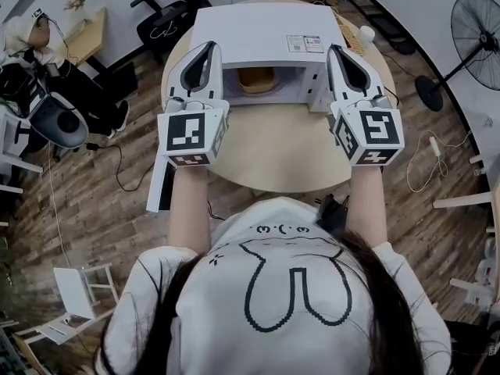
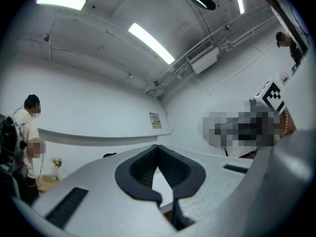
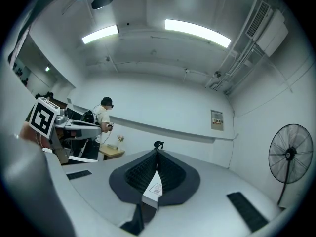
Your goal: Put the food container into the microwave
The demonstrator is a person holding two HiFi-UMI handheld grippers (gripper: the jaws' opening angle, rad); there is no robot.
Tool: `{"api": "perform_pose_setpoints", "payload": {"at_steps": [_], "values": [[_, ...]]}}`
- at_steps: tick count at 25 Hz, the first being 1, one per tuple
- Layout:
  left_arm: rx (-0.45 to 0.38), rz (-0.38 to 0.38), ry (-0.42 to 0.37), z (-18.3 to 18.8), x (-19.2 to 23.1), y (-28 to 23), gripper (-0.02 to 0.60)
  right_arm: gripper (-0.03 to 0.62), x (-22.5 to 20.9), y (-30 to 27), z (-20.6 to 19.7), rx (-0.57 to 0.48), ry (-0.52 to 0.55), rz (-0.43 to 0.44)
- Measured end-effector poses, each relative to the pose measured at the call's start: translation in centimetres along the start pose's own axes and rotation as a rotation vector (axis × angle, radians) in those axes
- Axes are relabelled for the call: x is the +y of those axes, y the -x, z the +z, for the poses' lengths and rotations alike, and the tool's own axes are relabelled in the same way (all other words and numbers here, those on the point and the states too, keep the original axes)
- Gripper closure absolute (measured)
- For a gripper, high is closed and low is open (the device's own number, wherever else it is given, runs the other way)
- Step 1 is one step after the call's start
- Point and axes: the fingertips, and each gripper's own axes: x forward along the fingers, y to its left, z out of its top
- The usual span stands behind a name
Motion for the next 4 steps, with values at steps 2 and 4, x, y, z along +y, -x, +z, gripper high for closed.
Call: {"api": "perform_pose_setpoints", "payload": {"at_steps": [2, 4], "values": [[0.000, 0.004, 0.000, 0.01, 0.14, 0.10, 0.574, 0.565, 0.02, 0.06, 0.01, 0.000, 0.001, -0.002], [0.001, 0.007, 0.003, -0.01, 0.25, 0.22, 0.574, 0.565, 0.13, 0.12, 0.05, -0.001, 0.004, -0.002]]}}
